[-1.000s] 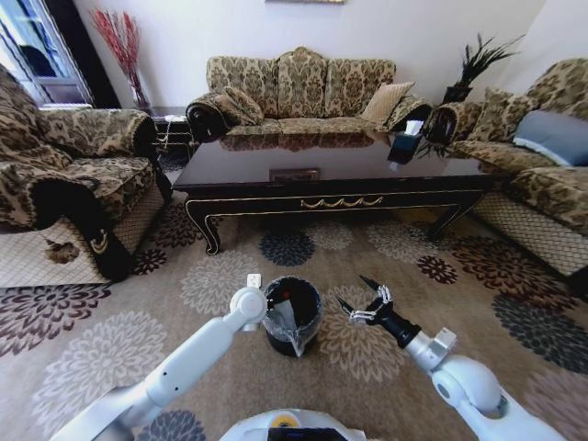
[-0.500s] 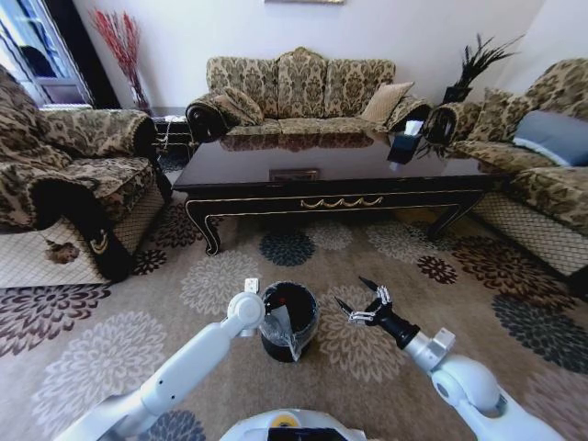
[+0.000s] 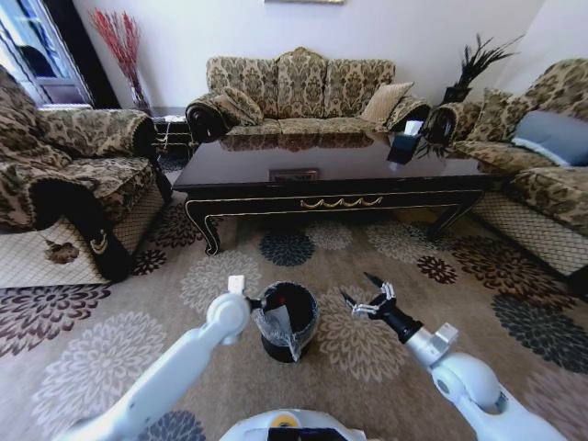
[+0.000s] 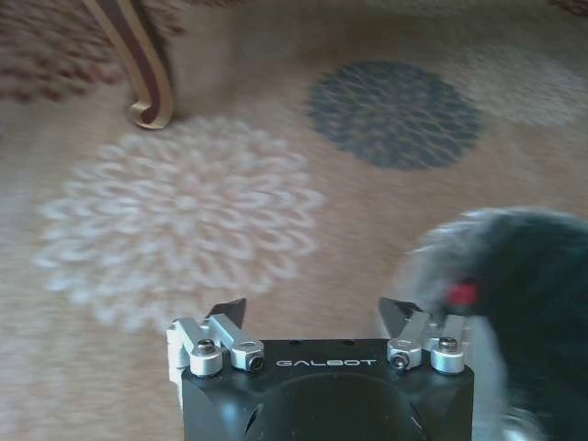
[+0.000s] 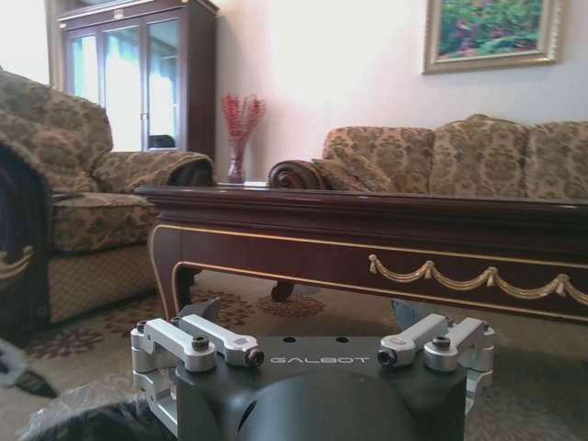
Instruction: Move to the front of the table and pick up the trash from the floor, then place it into the trash bin.
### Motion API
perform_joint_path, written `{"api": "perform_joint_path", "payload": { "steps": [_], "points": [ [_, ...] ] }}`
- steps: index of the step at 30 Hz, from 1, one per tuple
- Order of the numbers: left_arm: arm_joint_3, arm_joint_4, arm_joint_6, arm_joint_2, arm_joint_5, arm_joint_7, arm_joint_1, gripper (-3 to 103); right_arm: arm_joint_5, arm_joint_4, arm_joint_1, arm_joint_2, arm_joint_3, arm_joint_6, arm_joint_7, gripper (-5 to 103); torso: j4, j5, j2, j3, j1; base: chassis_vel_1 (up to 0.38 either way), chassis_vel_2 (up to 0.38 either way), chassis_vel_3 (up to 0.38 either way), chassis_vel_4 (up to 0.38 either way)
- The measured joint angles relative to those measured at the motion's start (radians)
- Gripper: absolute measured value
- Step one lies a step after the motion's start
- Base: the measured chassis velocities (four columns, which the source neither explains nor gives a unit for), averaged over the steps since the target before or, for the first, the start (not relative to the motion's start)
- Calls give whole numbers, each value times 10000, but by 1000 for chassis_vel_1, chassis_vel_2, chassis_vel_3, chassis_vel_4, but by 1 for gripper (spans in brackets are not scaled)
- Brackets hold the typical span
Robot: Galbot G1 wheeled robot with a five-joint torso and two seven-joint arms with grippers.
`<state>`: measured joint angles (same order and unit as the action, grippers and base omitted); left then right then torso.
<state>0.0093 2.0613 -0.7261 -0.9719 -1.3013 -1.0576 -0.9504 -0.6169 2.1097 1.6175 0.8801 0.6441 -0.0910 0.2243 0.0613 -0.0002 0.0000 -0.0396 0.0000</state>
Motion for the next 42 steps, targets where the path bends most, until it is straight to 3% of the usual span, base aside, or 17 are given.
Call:
{"api": "perform_joint_path", "payload": {
  "steps": [2, 5, 8, 14, 17, 18, 21, 23, 26, 28, 31, 32, 36, 42],
  "points": [
    [-691, 377, 208, 521, 687, 617, -655, 92, -117, 222, -78, 309, 35, 435, -633, 100, 3, -2, 0, 0, 0, 0, 0, 0, 0],
    [-960, 604, 375, 831, 1162, 1018, -896, 97, -80, 270, -137, 487, 77, 552, -1094, 100, 4, 0, 0, 1, 0, 0, 0, 0, 0],
    [-1457, 1070, 824, 1286, 2550, 1950, -1401, 100, 114, 366, -100, 794, 293, 633, -1847, 100, 11, 0, 1, 1, 0, 0, 0, 0, 0],
    [-2589, 1513, 1364, 1203, 3635, 2826, -2626, 100, 492, 475, 121, 1137, 538, 606, -2012, 100, 5, -2, 0, 0, 0, 0, 0, 0, 0],
    [-3525, 1666, 2452, 1153, 5260, 4191, -3917, 100, 708, 552, 384, 1407, 628, 521, -2057, 100, 7, -1, 0, 1, 0, 0, 0, 0, 0],
    [-3525, 1666, 2452, 1153, 5260, 4191, -3917, 100, 708, 552, 384, 1407, 628, 521, -2057, 100, 7, -1, 0, 1, 0, 0, 0, 0, 0],
    [-4825, 1471, 4354, 705, 7530, 6329, -5476, 100, 867, 577, 583, 1698, 807, 261, -2011, 100, 5, 1, 0, 1, 0, 0, 0, 0, 0],
    [-5011, 1454, 4589, 592, 7712, 6533, -5668, 100, 868, 598, 599, 1731, 855, 259, -2008, 100, 5, 1, 0, 1, -1, 0, 0, 0, 0],
    [-5953, 1533, 5553, -33, 8244, 7354, -6714, 100, 954, 692, 643, 1884, 1033, 156, -2028, 100, 5, 1, 0, 1, 0, 0, 0, 0, 0],
    [-6125, 1548, 5781, -156, 8422, 7507, -6936, 100, 974, 711, 662, 1935, 1048, 132, -2031, 100, 3, 2, 0, 1, -1, 0, 0, 0, 0],
    [-6602, 1627, 6608, -610, 8950, 7896, -7731, 100, 1328, 690, 760, 2248, 1056, -86, -2030, 100, 8, 0, 0, 1, 0, 0, 0, 0, 0],
    [-6602, 1627, 6608, -610, 8950, 7896, -7731, 100, 1328, 690, 760, 2248, 1056, -86, -2030, 100, 8, 0, 0, 1, 0, 0, 0, 0, 0],
    [-7059, 2091, 7752, -1461, 9757, 8303, -8975, 100, 2080, 489, 922, 2844, 1039, -526, -1910, 100, 6, 4, 1, 1, -1, 0, 0, 0, 0],
    [-6850, 2460, 8157, -1981, 10372, 8416, -9588, 100, 2375, 444, 987, 3235, 981, -667, -1767, 100, 5, 4, 1, 1, -1, 0, 0, 0, 0]
  ]
}}
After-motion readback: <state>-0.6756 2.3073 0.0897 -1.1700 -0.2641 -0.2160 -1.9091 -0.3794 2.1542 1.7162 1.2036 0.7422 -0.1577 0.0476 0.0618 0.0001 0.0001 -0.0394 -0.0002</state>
